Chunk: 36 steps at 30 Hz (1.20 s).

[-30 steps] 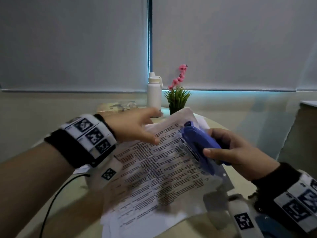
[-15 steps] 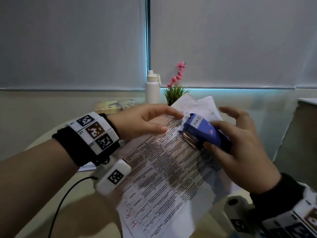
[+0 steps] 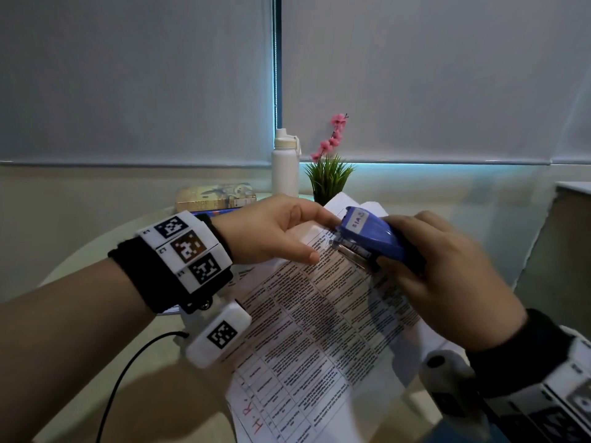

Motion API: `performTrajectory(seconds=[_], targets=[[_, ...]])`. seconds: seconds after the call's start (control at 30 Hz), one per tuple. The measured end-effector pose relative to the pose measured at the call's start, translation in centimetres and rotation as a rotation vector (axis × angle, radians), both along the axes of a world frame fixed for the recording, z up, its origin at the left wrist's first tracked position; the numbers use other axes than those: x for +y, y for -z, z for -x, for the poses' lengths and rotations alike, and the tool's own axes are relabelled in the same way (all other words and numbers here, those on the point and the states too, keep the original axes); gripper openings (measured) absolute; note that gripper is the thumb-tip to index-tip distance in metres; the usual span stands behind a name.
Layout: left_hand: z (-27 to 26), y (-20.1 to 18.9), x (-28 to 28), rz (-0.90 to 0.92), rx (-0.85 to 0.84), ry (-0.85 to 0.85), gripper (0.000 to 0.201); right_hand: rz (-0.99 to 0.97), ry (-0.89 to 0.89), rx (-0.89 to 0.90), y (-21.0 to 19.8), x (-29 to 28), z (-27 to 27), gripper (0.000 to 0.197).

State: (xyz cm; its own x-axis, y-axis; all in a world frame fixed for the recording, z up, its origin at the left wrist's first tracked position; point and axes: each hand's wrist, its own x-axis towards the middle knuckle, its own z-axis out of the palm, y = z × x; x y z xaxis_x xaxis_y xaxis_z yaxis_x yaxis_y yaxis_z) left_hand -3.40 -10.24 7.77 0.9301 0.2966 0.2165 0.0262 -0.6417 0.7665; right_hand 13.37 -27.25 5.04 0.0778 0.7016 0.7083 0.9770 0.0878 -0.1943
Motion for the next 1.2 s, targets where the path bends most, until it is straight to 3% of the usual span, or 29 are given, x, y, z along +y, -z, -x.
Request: performTrajectory(seconds=[0.23,0.37,0.5,0.6,0.73,0.83,0.9,1.13,1.2], targets=[[-0.2,0.1,-0.1,-0.013,0.024,-0.030,0.047,-0.006,-0.015,-0.049,0.3,0.5,0.1,0.038],[-0.3,0.2,-0.4,0.012,0.027,-0.041,0.048,-0.036,-0.052,-0.168,0.1,1.0,0.2,0.038],[-0.3,0.3,-0.2,0.090,0.000,-0.053,0.053,-0.070,-0.087,-0.070,0.1,1.5,0.5,0.038],[-0.3,0.4,-0.2,0.057,0.001,-0.050,0.055,-0.089,-0.041,-0.161,0.3,1.8,0.9,0.038],[-0.3,0.6,0.1,0.091,-0.001,-0.079,0.052,-0.065,-0.055,-0.059,0.4,2.3,1.1,0.040],[-0.2,0.9,0.1,0.091,-0.005,-0.058,0.048,-0.063,-0.057,-0.122,0.7,2.6,1.1,0.039],[-0.2,1.0,0.2,0.111,-0.004,-0.060,0.049,-0.051,-0.077,-0.063,0.8,2.7,1.0,0.040],[0.0,1.0,0.0,0.070,-0.036,-0.044,0.046,-0.143,-0.040,-0.222,0.9,2.8,1.4,0.038],[0.0,1.1,0.1,0.074,-0.047,-0.045,0.047,-0.124,-0.049,-0.189,0.8,2.7,1.2,0.039]])
